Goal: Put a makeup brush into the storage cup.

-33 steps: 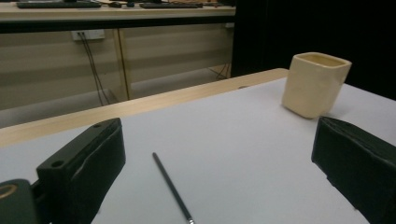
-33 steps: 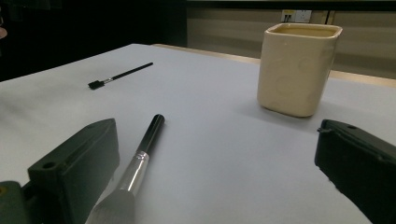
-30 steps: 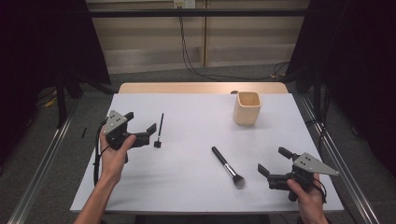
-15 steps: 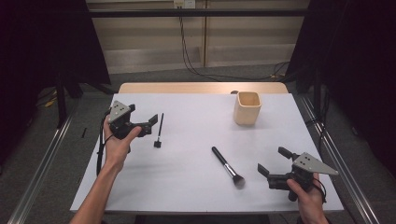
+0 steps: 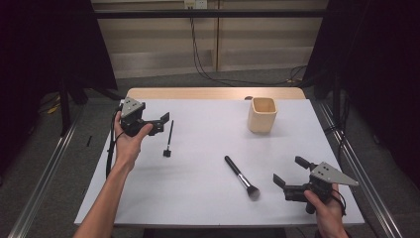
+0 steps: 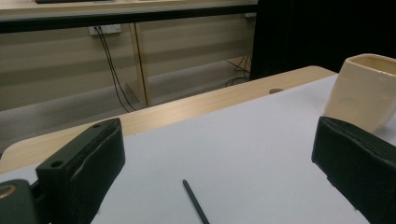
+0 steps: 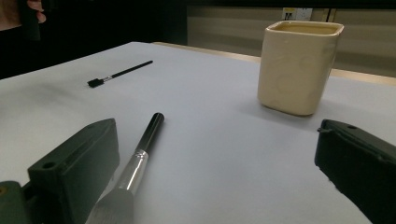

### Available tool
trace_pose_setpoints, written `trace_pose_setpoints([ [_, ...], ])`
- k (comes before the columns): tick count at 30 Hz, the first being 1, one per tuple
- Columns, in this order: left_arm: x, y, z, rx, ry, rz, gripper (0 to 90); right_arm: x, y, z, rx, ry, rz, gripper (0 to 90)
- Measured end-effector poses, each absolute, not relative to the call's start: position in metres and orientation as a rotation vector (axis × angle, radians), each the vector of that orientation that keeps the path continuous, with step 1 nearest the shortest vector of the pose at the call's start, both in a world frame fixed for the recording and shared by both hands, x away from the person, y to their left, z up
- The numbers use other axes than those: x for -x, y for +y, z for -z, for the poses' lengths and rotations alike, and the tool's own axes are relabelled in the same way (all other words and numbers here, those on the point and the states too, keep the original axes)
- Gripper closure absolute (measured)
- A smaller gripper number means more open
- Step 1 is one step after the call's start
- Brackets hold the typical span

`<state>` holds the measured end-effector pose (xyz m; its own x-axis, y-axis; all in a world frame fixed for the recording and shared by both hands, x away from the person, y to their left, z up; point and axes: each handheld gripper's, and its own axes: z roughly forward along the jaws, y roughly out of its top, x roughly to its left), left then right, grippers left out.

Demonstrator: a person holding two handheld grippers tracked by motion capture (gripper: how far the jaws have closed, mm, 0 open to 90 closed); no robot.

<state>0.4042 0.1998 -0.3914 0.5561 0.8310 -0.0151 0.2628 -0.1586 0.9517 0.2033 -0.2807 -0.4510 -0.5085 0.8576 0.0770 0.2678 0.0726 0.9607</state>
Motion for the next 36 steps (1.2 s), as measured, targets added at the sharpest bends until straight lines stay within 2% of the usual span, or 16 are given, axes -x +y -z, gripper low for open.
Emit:
trace_pose_setpoints([
  [7,-0.417,0.195,0.388,-1.768,0.915,-0.641,3.1,-0.203,-0.281,0.451,-1.109,1.834,-1.456,0.0],
  [18,-0.426,0.191,0.389,-1.948,1.002,-0.595,3.8,-0.203,-0.281,0.452,-1.110,1.844,-1.447,0.0],
  [28,-0.438,0.182,0.387,-2.133,1.079,-0.502,4.6,-0.203,-0.280,0.452,-1.109,1.854,-1.449,0.0],
  [36,-0.448,0.171,0.392,-2.262,1.147,-0.372,5.2,-0.204,-0.280,0.452,-1.111,1.860,-1.444,0.0],
])
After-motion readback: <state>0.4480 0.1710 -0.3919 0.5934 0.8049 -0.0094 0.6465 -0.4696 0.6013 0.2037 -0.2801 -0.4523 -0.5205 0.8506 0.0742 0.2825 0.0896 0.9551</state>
